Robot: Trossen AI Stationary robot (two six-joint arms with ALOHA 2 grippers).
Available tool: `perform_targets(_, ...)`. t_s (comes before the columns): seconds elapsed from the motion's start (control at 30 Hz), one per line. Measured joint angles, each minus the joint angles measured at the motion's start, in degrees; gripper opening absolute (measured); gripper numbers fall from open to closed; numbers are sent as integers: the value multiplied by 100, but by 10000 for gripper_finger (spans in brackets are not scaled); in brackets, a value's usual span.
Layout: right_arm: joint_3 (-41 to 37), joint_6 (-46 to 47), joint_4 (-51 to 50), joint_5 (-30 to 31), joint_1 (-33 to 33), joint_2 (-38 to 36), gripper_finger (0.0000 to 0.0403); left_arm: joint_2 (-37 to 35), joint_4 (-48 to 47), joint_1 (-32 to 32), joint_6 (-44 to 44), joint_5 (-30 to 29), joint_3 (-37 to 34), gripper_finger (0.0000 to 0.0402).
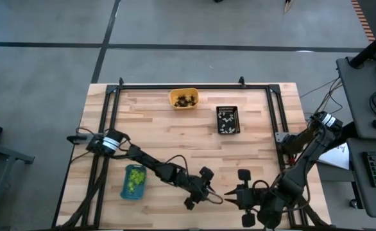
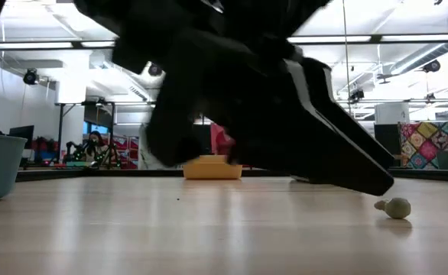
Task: Sort Halloween decoration
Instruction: Put the white skull toy into the black bin
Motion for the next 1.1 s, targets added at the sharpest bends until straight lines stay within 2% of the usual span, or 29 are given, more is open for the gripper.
perform_targets(0.13,-22,0,3,0,0,0,63,129,21,209,96,211,115,178)
perform_targets(0.33,-39,0,64,-2,0,0,63,202,10,522,109,943,78,178)
perform_targets(0.43,-44,0,65,-2,0,0,61,202,14,638,107,983,52,178)
perform_targets(0.63,-48,0,65,7,0,0,61,202,117,753,115,1485,50,178)
perform_targets(0.93,-52,1,67,24,0,0,61,578,550,758,63,1534,137,176)
perform_targets(1.1,-68,0,87,26,0,2,61,595,559,774,18,1548,126,159)
